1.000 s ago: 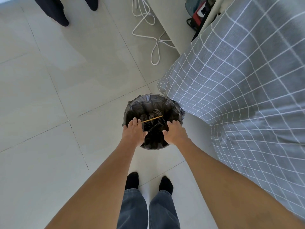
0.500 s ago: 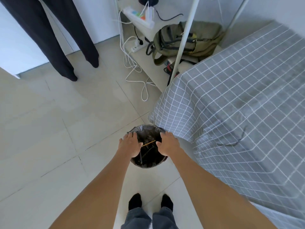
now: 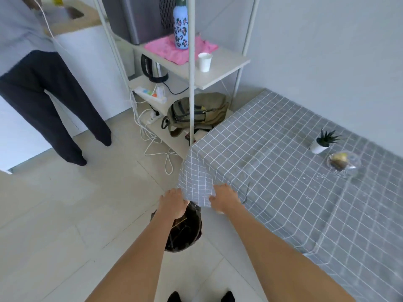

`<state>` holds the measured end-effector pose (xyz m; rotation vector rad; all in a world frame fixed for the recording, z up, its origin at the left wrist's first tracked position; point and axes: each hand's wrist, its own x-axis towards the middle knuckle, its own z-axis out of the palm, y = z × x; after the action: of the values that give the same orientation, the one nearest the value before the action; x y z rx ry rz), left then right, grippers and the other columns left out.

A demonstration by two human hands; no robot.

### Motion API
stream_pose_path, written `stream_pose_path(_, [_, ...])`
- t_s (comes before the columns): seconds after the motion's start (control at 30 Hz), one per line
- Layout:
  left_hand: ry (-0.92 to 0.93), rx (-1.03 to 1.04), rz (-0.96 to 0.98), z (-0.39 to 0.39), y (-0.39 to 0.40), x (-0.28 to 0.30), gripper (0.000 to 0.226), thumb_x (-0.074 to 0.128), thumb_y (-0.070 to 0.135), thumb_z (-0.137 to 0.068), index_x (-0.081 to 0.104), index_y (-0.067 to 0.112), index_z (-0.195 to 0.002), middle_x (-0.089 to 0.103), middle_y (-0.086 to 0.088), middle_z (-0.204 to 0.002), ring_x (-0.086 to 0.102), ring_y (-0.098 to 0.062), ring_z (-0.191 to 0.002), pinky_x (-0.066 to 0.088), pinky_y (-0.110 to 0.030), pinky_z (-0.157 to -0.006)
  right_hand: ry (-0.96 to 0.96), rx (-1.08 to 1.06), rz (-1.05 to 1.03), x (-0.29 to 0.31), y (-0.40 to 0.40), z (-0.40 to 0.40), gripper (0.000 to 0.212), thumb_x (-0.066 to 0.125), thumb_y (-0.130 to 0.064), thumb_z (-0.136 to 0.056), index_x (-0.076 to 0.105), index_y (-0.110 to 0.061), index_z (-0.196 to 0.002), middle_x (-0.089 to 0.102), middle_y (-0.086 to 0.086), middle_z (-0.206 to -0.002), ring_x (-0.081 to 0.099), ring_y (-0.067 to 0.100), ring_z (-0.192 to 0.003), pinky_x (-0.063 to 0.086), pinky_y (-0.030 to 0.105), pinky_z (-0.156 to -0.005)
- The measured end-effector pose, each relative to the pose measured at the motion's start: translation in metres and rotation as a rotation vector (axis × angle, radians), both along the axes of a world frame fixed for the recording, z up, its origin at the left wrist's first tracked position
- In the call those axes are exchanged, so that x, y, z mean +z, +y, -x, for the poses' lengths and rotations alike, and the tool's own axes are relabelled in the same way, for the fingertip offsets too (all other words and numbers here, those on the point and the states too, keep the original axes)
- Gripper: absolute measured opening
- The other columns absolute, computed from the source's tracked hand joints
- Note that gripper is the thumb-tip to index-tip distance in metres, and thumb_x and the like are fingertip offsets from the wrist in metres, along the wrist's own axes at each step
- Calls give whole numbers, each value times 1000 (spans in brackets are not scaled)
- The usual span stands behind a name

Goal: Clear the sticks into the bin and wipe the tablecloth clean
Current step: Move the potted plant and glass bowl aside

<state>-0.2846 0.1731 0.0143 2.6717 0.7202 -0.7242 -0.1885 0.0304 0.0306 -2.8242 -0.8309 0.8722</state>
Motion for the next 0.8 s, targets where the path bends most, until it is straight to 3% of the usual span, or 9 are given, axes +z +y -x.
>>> stream_pose_path(0.17, [-44,-64,-32,-43,-22,44,60,36,40,-100,20,9,-149,27,-13,-153,28,-29,-139,28,-43,-111,-53,-135,-37,34,-58,-32,52,42,-28,-97,29,-10,-144,30,12,-150,24,29,-139,23,44,-112])
stream_pose_path(0.33, [-72,-132,-52,-91,-54,70,61,36,41,-100,20,7,-149,27,-15,-153,27,-30,-140,28,-41,-112,-112,-274,-24,58,-127,-71,49,42,-31,-97,35,-10,-141,38,13,-144,34,29,-133,29,44,-109])
stream_pose_path(0.8, [-131,-494,-21,-196,-210,80,62,37,40,-101,17,6,-150,20,-13,-156,20,-30,-144,20,-42,-115,-83,-623,-15,51,-284,-102,47,43,-30,-97,35,-11,-140,35,11,-146,29,28,-136,28,42,-109])
